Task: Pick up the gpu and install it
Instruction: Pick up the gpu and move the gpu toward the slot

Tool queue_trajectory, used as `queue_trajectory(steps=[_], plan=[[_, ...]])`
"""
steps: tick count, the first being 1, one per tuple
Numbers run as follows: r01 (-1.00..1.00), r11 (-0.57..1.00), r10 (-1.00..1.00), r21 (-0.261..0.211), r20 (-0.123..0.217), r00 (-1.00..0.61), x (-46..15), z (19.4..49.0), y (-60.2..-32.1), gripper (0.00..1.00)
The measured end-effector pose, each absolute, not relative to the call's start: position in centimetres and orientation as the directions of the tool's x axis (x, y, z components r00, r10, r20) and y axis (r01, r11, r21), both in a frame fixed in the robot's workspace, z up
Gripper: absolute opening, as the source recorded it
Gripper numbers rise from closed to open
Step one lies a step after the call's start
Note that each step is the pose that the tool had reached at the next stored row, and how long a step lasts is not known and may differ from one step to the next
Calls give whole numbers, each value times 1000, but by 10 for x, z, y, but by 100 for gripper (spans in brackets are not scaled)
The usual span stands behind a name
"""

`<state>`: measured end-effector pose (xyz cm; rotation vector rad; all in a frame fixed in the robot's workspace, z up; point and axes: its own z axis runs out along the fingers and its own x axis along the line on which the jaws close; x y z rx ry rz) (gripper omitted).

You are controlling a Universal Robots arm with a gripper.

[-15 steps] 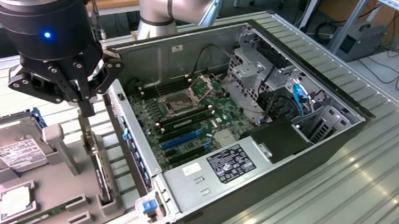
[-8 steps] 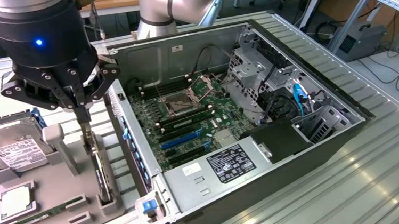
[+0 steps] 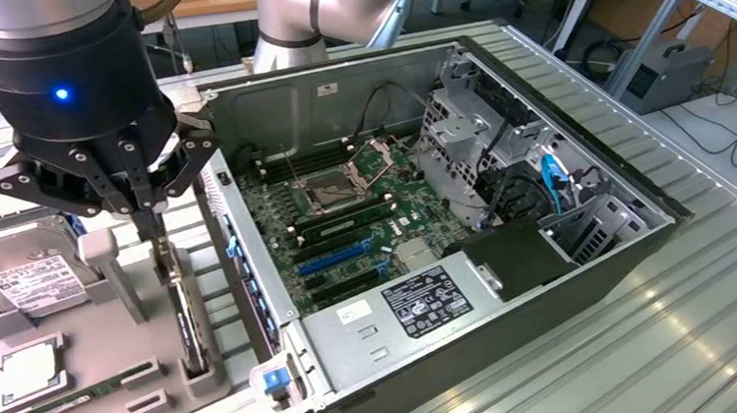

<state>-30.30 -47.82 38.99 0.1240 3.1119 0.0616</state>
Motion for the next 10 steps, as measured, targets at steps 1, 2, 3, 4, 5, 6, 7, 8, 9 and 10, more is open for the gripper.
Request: queue_trajectory(steps=[1, 2, 3, 4, 5, 6, 7, 8, 9, 10], plan=[[79, 996, 80, 41, -25, -996, -303, 390, -478, 11], [79, 996, 80, 41, -25, -996, -303, 390, -478, 11], [79, 996, 80, 41, -25, -996, -303, 390, -478, 11], [79, 996, 80, 41, -25, -996, -303, 390, -478, 11], [79, 996, 80, 41, -25, -996, -303, 390, -478, 11], [79, 996, 80, 41, -25, -996, -303, 390, -478, 11], [79, 996, 80, 41, -25, -996, -303, 390, -478, 11], [79, 996, 80, 41, -25, -996, -303, 390, -478, 11], [79, 996, 80, 41, -25, -996, -303, 390, -478, 11], [79, 996, 80, 41, -25, -996, -303, 390, -478, 11]])
